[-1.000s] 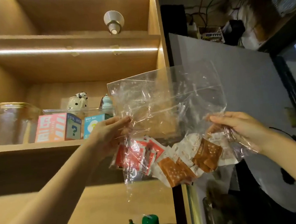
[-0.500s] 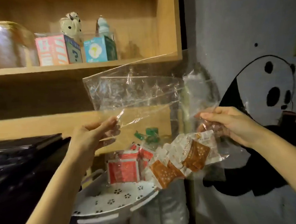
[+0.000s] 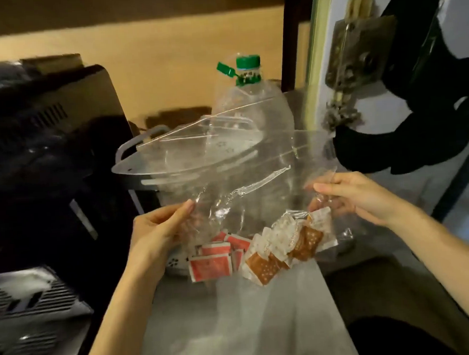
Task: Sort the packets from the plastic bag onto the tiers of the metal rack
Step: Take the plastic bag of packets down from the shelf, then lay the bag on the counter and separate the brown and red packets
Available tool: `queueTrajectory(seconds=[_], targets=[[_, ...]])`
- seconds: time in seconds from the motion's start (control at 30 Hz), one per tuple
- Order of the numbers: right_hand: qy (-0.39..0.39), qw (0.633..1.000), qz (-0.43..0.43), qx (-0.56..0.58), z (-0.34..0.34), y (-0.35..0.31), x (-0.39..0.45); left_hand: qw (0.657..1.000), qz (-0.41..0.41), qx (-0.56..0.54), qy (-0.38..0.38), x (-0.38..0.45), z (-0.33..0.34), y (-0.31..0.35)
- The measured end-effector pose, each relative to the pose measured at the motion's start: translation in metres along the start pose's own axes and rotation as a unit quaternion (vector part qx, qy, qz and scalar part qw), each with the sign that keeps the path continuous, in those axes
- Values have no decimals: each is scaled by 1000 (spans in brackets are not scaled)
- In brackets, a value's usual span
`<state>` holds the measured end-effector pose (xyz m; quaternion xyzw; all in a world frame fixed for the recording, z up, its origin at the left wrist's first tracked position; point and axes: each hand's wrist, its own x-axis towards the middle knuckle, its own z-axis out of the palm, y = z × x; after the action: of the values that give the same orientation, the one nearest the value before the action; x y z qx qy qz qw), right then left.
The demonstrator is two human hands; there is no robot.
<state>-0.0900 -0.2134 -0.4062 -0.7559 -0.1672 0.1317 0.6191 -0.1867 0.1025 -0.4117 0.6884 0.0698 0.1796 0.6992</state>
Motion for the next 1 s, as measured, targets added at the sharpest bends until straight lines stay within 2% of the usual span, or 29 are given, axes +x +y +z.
queueTrajectory(seconds=[0.27,0.57,0.83,1.0], targets=[[-35,986,152,59,46,89,-22,994,-107,29,-21,-38,-31,-74],[-67,955,270,102,85,162,-36,970,-225,96,-7,-57,-60,-140],[-53,959,277,34,92,187,-19,958,-286,1,19,-42,-41,-169],[-35,967,248,-37,91,196,-10,950,-298,76,49,-31,-42,-187]])
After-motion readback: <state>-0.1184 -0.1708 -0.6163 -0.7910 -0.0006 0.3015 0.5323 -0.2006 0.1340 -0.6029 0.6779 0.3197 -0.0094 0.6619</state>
